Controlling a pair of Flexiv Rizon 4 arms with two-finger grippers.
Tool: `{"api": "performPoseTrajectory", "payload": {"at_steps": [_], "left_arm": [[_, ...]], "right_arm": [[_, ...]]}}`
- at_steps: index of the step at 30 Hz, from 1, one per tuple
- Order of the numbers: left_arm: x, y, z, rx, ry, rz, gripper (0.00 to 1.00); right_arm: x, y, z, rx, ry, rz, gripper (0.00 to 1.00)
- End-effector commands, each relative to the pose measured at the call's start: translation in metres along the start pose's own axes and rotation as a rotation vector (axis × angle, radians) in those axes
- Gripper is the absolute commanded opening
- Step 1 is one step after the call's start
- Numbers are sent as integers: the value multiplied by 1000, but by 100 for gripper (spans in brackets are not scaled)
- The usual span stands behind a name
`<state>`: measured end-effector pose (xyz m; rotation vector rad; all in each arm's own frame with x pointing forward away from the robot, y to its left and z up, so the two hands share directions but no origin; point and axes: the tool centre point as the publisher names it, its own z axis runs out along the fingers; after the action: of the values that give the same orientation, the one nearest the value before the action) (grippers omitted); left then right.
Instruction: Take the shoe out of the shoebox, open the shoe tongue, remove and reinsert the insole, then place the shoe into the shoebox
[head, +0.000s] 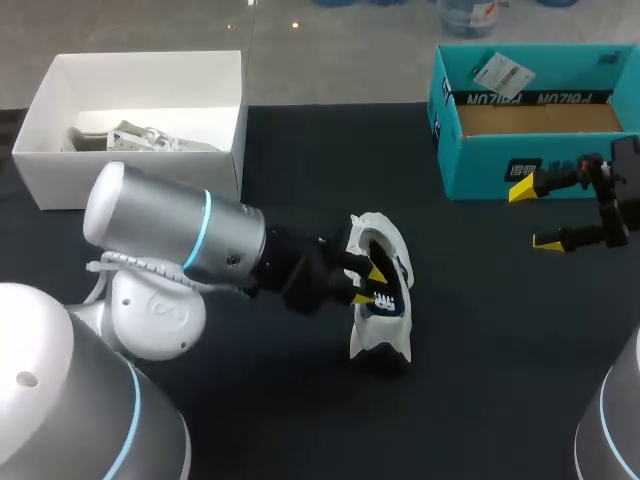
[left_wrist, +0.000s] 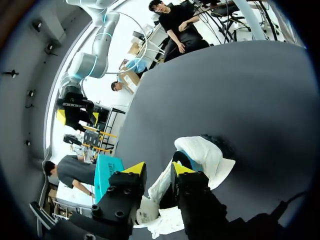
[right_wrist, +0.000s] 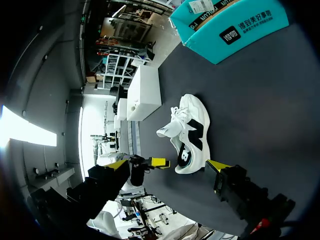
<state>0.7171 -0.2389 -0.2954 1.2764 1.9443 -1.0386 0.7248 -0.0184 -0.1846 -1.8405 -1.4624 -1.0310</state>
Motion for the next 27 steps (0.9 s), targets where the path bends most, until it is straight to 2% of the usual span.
{"api": "performPoseTrajectory", "payload": {"at_steps": [1, 2, 5, 6, 7, 8, 20, 23, 25, 27], "left_arm": [[-23, 8, -16, 92, 248, 183, 0], [-25, 10, -16, 91, 291, 231, 0], [-28, 12, -16, 184, 438, 301, 0], [-28, 14, -16, 193, 479, 310, 0], [-30, 16, -13, 169, 486, 307, 0], [-34, 17, -10, 184, 456, 226, 0], [-34, 17, -10, 184, 456, 226, 0], [-34, 28, 6, 128, 506, 273, 0], [-32, 29, 13, 168, 559, 304, 0], [-27, 29, 21, 158, 605, 345, 0]], "right_arm": [[0, -1, 1, -2, -3, 1, 100], [0, -1, 1, -2, -3, 1, 100], [0, -1, 1, -2, -3, 1, 100], [0, -1, 1, -2, -3, 1, 100], [0, -1, 1, -2, -3, 1, 100], [0, -1, 1, -2, -3, 1, 100], [0, -1, 1, -2, -3, 1, 100], [0, -1, 1, -2, -3, 1, 100], [0, -1, 1, -2, -3, 1, 100], [0, -1, 1, -2, -3, 1, 100]]}}
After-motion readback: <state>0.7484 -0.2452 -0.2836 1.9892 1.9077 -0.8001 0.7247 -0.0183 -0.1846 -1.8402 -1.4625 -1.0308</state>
